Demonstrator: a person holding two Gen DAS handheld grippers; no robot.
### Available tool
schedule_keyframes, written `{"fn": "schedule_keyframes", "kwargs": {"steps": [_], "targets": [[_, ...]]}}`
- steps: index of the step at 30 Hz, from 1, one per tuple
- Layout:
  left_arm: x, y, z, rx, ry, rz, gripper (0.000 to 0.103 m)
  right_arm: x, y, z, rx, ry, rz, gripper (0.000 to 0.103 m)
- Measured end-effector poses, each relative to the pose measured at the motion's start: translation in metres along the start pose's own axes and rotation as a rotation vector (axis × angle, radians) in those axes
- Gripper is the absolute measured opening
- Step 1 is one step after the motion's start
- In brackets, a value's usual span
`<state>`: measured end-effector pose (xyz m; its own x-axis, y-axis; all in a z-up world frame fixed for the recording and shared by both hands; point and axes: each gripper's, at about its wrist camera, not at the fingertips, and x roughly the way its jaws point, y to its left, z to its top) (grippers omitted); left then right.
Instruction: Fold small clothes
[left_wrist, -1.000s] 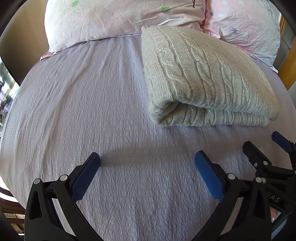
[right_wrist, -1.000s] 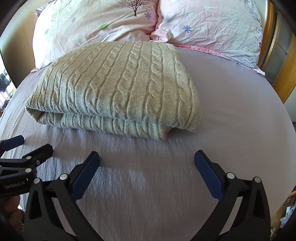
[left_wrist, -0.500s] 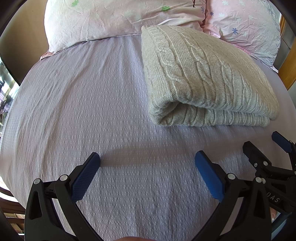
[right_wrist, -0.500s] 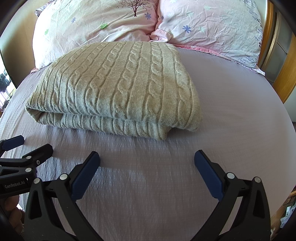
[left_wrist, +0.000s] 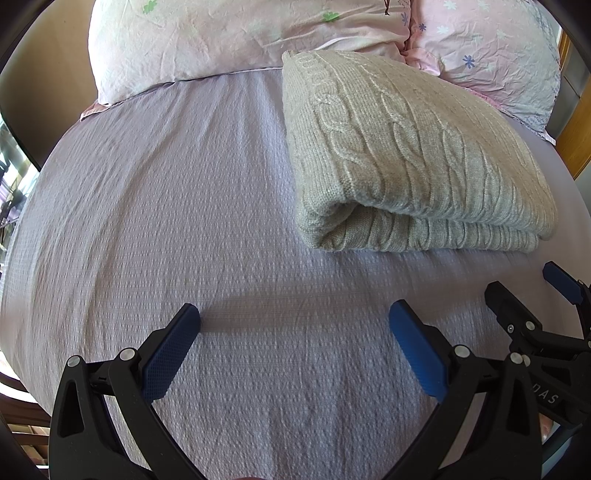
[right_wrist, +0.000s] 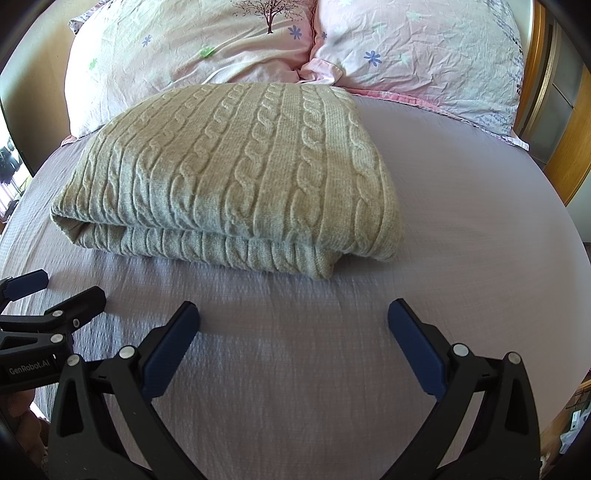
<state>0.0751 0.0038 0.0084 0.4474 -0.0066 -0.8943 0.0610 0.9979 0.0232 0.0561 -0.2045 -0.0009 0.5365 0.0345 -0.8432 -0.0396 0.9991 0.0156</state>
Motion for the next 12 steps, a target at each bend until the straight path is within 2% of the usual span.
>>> {"fn": "schedule_keyframes", "kwargs": {"steps": [12], "targets": [[0.0005, 0.0003, 0.0000, -0.003, 0.004, 0.000, 0.102, 0.0002, -0.0001, 0.0000, -0.001, 0.000, 0.000, 0.101]]}}
